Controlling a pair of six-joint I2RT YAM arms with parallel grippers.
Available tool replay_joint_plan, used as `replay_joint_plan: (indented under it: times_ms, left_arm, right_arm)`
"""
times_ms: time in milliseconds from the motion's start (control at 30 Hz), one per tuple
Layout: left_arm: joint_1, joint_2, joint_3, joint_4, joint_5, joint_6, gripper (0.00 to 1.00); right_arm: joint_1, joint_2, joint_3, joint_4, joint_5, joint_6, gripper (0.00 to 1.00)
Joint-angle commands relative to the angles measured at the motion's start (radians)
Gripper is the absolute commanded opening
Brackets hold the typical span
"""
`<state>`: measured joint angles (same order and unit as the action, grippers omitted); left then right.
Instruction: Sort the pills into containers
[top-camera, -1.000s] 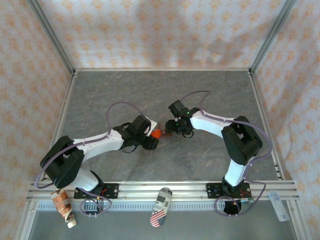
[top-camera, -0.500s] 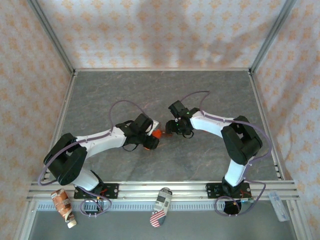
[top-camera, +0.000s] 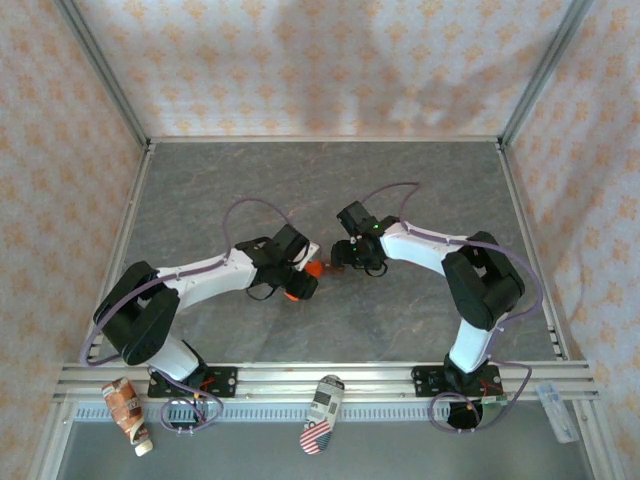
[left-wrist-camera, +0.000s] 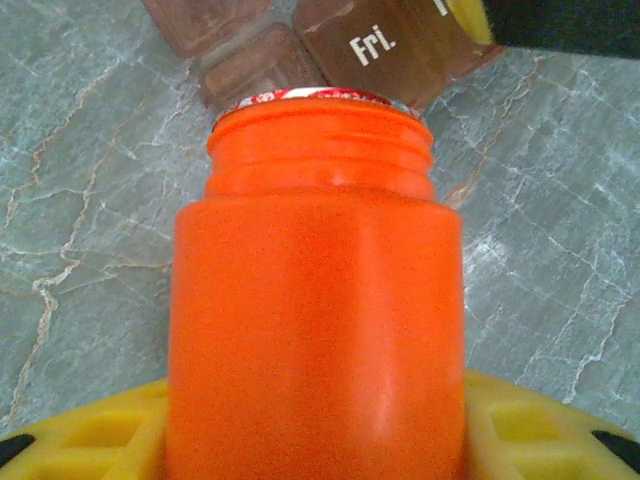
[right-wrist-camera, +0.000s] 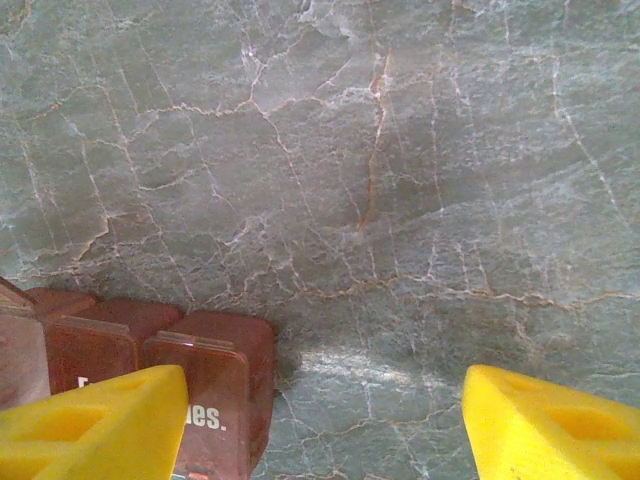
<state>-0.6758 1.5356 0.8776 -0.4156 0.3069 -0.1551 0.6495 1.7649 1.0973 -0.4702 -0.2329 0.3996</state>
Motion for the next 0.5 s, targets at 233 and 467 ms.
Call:
replay_joint_plan:
  times_ms: [233, 467]
  left_arm:
    - [0.028, 0.015, 0.053, -0.059, 0.013, 0.032, 0.00]
    - [0.034, 0.036, 0.088, -0.091, 0.025, 0.051, 0.00]
  right_arm:
    - [0.006, 0.027, -0.017, 0.006, 0.027, 0.016, 0.72]
    - [0.006, 0.028, -0.014, 0.005, 0.024, 0.016, 0.72]
